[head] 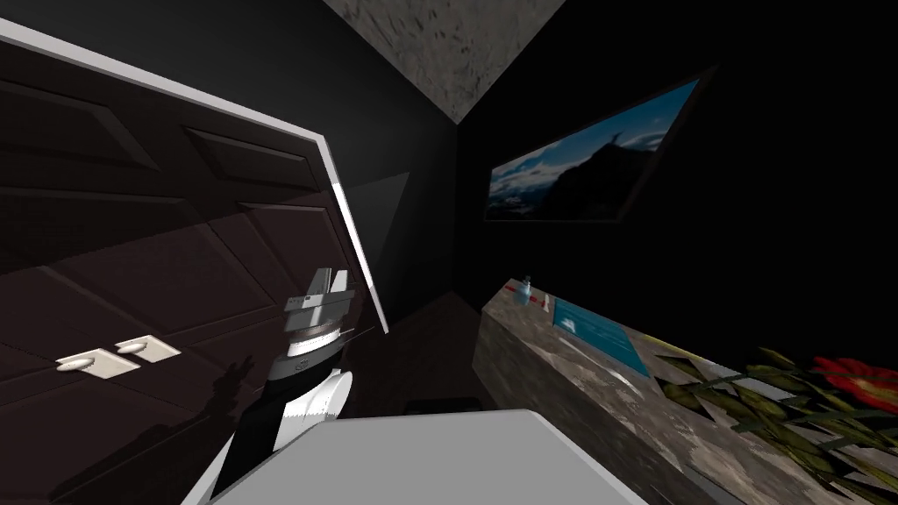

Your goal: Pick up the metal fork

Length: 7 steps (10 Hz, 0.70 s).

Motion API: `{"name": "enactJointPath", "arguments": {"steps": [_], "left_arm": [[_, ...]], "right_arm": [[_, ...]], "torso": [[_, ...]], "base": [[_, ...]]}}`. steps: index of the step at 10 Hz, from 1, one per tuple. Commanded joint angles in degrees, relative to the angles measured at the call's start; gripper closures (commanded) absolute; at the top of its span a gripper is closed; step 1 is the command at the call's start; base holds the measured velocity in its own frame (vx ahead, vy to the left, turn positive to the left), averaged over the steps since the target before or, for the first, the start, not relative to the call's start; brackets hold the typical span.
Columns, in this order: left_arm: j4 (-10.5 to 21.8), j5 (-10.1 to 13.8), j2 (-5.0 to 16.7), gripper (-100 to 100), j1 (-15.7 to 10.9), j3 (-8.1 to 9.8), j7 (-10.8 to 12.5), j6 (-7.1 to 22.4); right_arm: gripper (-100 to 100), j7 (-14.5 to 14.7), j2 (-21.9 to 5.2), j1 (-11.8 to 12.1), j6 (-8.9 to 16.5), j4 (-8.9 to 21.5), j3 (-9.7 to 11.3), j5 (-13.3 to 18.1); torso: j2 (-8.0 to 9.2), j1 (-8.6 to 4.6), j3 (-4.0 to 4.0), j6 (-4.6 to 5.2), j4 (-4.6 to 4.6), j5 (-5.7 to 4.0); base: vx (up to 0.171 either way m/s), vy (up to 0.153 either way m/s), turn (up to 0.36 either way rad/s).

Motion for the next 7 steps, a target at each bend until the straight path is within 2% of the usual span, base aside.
{"name": "enactJointPath", "arguments": {"steps": [1,3,4,5,6,7], "left_arm": [[0.0,0.0,0.0,0,0.0,0.00,0.0,0.0],[0.0,0.0,0.0,0,0.0,0.00,0.0,0.0],[0.0,0.0,0.0,0,0.0,0.01,0.0,0.0],[0.0,0.0,0.0,0,0.0,0.01,0.0,0.0],[0.0,0.0,0.0,0,0.0,0.00,0.0,0.0],[0.0,0.0,0.0,0,0.0,0.01,0.0,0.0]], "right_arm": [[-100,0.5,-2.6,2.6,1.0,2.2,-0.3,1.1],[-100,0.7,-5.6,5.4,2.7,4.3,-0.1,2.4],[-100,0.7,-5.6,5.4,2.7,4.3,-0.1,2.4],[-100,0.7,-8.2,7.7,4.4,6.2,0.3,3.6],[-100,0.7,-8.2,7.7,4.4,6.2,0.3,3.6],[-100,0.6,-9.3,8.8,5.2,7.1,0.6,4.2]], "torso": [[0.00,0.00,0.00,0.00,0.00,0.00],[-0.18,-0.06,-0.12,-0.01,-0.05,-0.02],[-0.24,-0.09,-0.15,0.00,-0.06,-0.03],[-0.01,-0.07,-0.03,0.04,-0.02,-0.03],[-0.01,-0.15,-0.01,-0.02,-0.01,-0.04],[0.01,-0.11,-0.01,0.03,-0.01,-0.04]], "base": [[0.205,0.005,0.179],[0.196,-0.010,0.205],[0.126,-0.015,0.052],[0.139,-0.033,0.259],[0.139,-0.033,0.155],[0.137,-0.028,0.097]]}}
